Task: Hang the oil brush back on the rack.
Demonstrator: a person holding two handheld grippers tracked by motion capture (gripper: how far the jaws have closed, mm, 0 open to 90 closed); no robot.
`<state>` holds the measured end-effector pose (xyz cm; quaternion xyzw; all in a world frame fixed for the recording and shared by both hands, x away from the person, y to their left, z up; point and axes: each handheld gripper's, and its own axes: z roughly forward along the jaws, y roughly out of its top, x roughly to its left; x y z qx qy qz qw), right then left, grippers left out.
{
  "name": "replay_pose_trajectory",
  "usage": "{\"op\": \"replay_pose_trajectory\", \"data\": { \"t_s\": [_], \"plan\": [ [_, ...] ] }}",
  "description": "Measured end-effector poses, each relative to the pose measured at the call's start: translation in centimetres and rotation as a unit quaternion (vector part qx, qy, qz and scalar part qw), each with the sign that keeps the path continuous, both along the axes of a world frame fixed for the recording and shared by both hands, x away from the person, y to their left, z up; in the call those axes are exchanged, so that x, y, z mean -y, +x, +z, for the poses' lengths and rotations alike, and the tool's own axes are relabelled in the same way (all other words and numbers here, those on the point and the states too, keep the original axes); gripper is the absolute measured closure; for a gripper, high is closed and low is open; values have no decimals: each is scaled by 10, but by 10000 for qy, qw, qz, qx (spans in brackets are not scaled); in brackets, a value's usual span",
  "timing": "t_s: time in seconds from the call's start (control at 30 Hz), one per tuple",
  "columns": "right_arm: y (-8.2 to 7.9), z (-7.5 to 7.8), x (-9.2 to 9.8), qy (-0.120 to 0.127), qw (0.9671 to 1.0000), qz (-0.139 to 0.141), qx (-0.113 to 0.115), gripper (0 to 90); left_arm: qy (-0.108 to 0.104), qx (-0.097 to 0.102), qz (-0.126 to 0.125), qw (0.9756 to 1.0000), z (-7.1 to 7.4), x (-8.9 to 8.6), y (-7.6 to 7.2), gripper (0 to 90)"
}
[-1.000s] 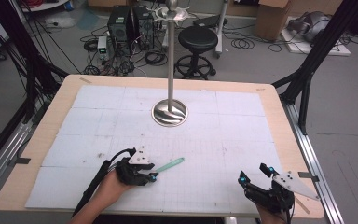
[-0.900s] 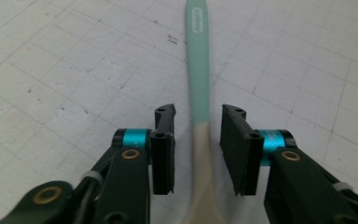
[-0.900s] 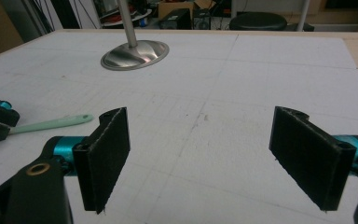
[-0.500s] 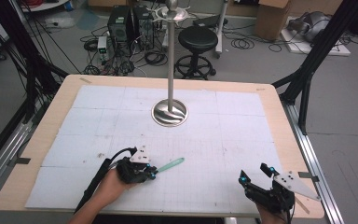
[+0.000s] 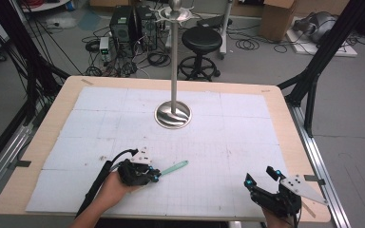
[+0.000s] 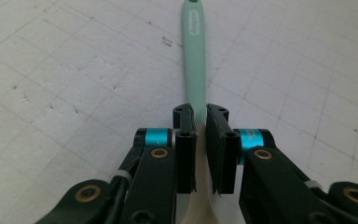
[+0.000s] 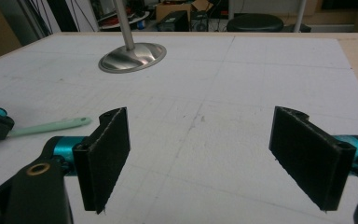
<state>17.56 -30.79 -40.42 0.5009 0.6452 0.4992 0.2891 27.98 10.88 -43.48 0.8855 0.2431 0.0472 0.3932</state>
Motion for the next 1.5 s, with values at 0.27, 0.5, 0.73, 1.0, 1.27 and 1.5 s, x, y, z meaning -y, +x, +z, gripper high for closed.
{"op": "replay_pose_trajectory", "data": {
  "t_s": [0.27, 0.5, 0.73, 1.0, 1.27, 1.5],
  "plan": [
    [0, 0, -1, 35, 10000, 3, -6, 189, -460, 55, 93, 9989, 10, -10, -2, 819],
    [0, 1, -2, 107, 9999, 19, -14, 189, -961, 182, 275, 9948, 20, -21, -5, 820],
    [1, 1, -4, 167, 9998, 55, -32, 189, -1330, 308, 377, 9899, 28, -30, -10, 820],
    [4, 5, -16, 416, 9985, 358, 86, 187, -1928, 684, 439, 9779, 39, -35, -23, 819],
    [16, 14, -64, 573, 9923, 1088, 141, 159, -2281, 1013, 395, 9675, 46, -34, -37, 819],
    [34, 17, -115, 592, 9807, 1860, 52, 166, -2356, 1107, 340, 9649, 48, -32, -44, 819]
  ]
}}
